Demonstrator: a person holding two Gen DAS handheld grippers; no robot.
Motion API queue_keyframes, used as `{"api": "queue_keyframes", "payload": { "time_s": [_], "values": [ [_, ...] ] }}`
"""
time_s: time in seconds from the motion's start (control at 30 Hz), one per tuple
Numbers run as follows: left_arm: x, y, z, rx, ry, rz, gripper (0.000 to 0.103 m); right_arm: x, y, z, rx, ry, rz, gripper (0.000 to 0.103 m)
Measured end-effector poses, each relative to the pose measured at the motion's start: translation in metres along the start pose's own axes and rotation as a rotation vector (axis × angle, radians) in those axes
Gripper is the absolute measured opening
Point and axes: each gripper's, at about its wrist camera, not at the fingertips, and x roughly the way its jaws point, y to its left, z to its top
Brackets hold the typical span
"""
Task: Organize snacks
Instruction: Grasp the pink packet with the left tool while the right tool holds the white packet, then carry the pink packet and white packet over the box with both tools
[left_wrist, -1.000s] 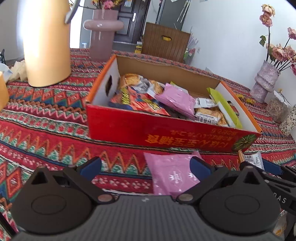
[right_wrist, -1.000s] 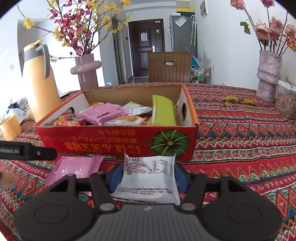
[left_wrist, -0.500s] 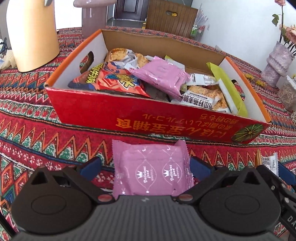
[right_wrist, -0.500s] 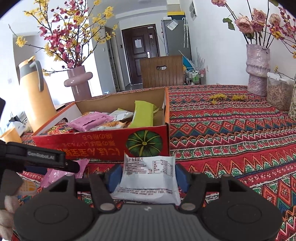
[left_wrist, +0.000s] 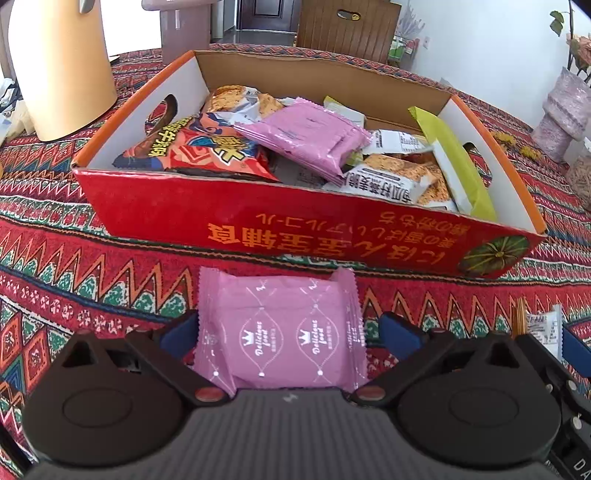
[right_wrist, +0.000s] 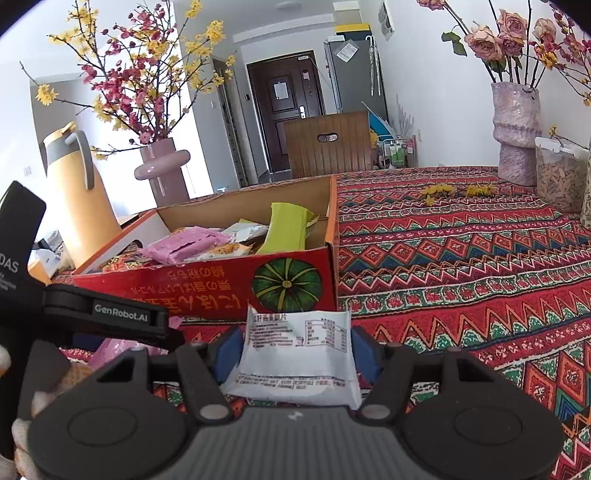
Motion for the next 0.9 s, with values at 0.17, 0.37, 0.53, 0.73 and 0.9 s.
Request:
{"api": "queue_keyframes", "payload": {
  "time_s": [0.17,0.37,0.53,0.73,0.9],
  "values": [
    [-0.003,-0.005,-0.003,0.032,-0.015,0.033,0.089,-0.001,0.001,-0.001,0.009,-0.002,0.006,0.064],
    [-0.008,-0.002,-0.005,0.037,-0.036,0.015,0.076,-0.006,0.003,-0.001,0.010,-0.007,0.002,0.064],
    [-0.012,-0.001,-0.007,0.068,-0.048,-0.007,0.066,-0.009,0.005,-0.001,0.008,-0.010,0.001,0.064],
    [-0.019,0.001,-0.011,0.078,-0.061,-0.026,0.065,-0.014,0.009,0.000,0.007,-0.016,-0.004,0.064],
    [-0.032,0.006,-0.014,0.089,-0.096,-0.054,0.065,-0.018,0.012,0.002,-0.001,-0.025,-0.005,0.064]
  ]
}}
